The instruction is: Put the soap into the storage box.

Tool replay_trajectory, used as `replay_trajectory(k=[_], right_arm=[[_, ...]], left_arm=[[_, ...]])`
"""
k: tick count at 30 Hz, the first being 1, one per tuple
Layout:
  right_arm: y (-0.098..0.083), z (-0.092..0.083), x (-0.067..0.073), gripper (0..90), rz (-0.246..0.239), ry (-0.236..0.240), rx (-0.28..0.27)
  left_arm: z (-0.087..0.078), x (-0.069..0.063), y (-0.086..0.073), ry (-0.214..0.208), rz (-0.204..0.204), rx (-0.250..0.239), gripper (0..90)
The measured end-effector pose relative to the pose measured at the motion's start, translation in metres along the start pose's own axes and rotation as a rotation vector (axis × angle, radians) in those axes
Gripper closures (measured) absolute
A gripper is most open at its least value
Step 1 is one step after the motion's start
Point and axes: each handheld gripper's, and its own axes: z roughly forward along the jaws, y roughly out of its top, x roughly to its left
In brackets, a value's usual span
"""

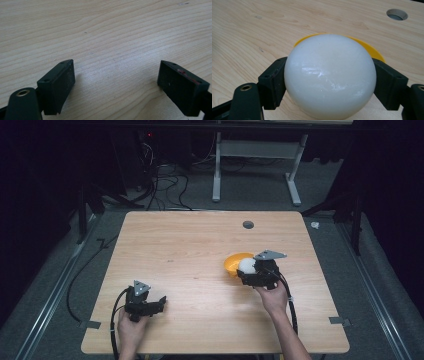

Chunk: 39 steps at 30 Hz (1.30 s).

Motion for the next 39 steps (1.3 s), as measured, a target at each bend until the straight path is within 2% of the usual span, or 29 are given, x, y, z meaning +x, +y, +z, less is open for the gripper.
replay_trajectory(k=[3,11,18,23,39], right_arm=[[0.003,0.002,-0.002,23.3,0.008,0.012,-0.007],[0.013,0.008,-0.007,23.3,0.011,0.005,0.001],[0.022,0.016,-0.005,23.2,-0.004,-0.008,0.015],[0.024,0.021,-0.005,23.2,-0.001,-0.009,0.012],[0.020,0.040,-0.011,23.1,0.019,-0.033,0.053]], left_arm=[[0.000,0.000,0.000,0.000,0.000,0.000,14.9],[0.000,0.000,0.000,-0.001,0.000,0.000,15.0],[0.000,0.000,0.000,-0.001,0.000,0.000,15.0],[0.000,0.000,0.000,-0.001,0.000,0.000,15.0],[0.000,0.000,0.000,-0.001,0.000,0.000,15.0]])
